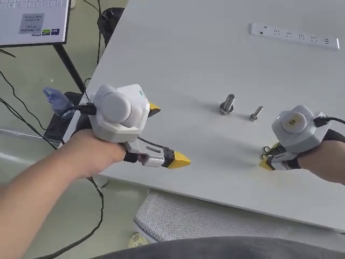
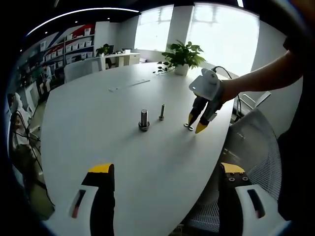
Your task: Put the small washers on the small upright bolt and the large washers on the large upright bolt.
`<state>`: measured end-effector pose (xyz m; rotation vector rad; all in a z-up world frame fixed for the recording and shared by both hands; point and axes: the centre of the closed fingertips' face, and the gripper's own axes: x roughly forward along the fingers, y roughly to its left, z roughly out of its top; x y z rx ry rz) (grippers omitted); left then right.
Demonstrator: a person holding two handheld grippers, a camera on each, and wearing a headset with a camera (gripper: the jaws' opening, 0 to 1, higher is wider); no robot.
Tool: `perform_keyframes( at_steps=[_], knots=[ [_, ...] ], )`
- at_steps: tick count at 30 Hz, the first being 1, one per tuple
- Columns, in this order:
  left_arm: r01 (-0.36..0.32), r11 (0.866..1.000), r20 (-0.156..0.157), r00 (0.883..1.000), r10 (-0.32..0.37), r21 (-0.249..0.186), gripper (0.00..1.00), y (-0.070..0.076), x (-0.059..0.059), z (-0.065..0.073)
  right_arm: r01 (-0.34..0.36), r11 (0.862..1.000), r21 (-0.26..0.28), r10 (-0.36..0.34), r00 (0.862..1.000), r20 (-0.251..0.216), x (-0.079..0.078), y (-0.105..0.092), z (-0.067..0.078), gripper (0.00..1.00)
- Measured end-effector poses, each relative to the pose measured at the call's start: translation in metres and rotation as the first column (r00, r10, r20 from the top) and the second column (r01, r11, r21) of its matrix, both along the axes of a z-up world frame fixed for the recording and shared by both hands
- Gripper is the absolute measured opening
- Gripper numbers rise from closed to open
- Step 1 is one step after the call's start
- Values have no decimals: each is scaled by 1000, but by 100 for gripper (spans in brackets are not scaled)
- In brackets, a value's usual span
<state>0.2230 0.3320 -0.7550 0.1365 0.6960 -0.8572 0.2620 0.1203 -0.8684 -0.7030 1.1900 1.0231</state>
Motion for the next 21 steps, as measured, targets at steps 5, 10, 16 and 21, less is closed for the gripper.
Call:
perform_keyframes(
  at_steps=[5,10,16,21],
  knots=[
    [2,1000,-3,1000,-2,0,87,-1,1,0,-30,999,-20,30,999,16,2,0,-1,24],
    [7,1000,-10,1000,-7,2,86,-3,1,-2,-57,997,-46,59,997,39,3,-1,-2,21],
    [9,1000,-7,1000,-9,-2,85,-5,2,-2,-51,997,-51,54,996,66,5,-2,-2,19],
    [7,1000,-7,1000,-7,-2,85,-4,1,-4,-56,997,-55,60,995,76,3,-1,-2,18]
  ],
)
